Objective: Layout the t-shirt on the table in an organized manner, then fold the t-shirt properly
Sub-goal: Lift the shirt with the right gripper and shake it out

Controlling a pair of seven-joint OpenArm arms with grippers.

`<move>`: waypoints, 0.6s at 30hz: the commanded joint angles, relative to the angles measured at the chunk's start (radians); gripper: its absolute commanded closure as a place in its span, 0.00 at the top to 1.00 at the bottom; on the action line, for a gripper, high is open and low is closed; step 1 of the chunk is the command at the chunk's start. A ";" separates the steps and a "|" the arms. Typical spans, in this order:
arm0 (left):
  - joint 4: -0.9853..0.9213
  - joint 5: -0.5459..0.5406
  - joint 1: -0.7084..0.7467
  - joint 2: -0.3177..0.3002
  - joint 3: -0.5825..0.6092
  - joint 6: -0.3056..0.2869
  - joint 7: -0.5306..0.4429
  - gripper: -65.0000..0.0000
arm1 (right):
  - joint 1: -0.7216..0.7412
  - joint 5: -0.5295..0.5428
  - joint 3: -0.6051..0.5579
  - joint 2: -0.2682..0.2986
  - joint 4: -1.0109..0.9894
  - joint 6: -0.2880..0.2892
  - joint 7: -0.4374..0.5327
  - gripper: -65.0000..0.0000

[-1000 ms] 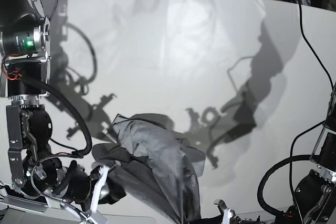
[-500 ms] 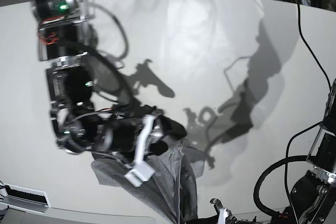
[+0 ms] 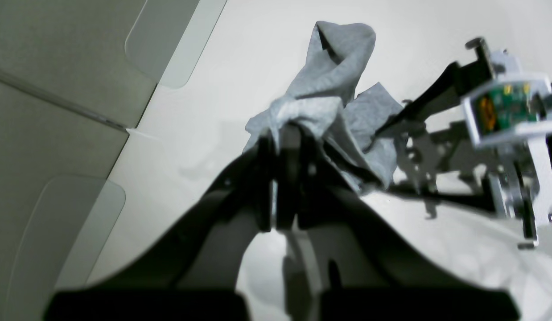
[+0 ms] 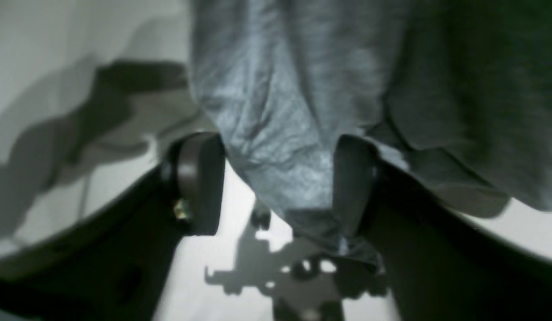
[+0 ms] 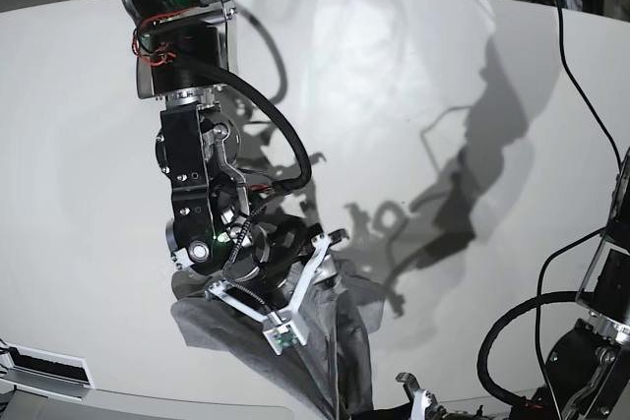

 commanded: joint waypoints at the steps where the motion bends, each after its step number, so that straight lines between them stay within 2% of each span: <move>1: 0.011 -0.016 -0.045 0.000 -0.016 -0.001 -0.026 0.00 | 0.027 0.010 0.000 -0.007 0.009 -0.010 0.031 0.43; 4: 0.011 -0.016 -0.045 0.000 -0.016 -0.001 -0.026 0.00 | 0.027 0.010 0.000 -0.007 -0.020 -0.022 0.064 0.18; 6: 0.011 -0.016 -0.045 0.000 -0.016 -0.001 -0.026 0.00 | 0.028 0.008 0.000 -0.007 -0.043 0.029 0.083 0.00; 8: 0.011 -0.016 -0.045 0.000 -0.016 -0.001 -0.026 0.00 | 0.028 -0.013 0.000 -0.007 -0.048 0.090 0.105 0.00; 9: 0.011 -0.016 -0.045 0.000 -0.016 -0.001 -0.026 0.00 | 0.035 -0.024 0.000 -0.007 -0.045 0.101 0.108 0.00; 12: 0.011 -0.016 -0.045 -0.003 -0.016 -0.001 -0.026 0.00 | 0.081 -0.013 0.000 0.008 -0.008 0.104 0.084 0.00; 18: 0.011 -0.014 -0.044 -0.017 -0.016 -0.001 -0.022 0.00 | 0.165 0.012 0.000 0.061 0.090 0.076 -0.018 0.00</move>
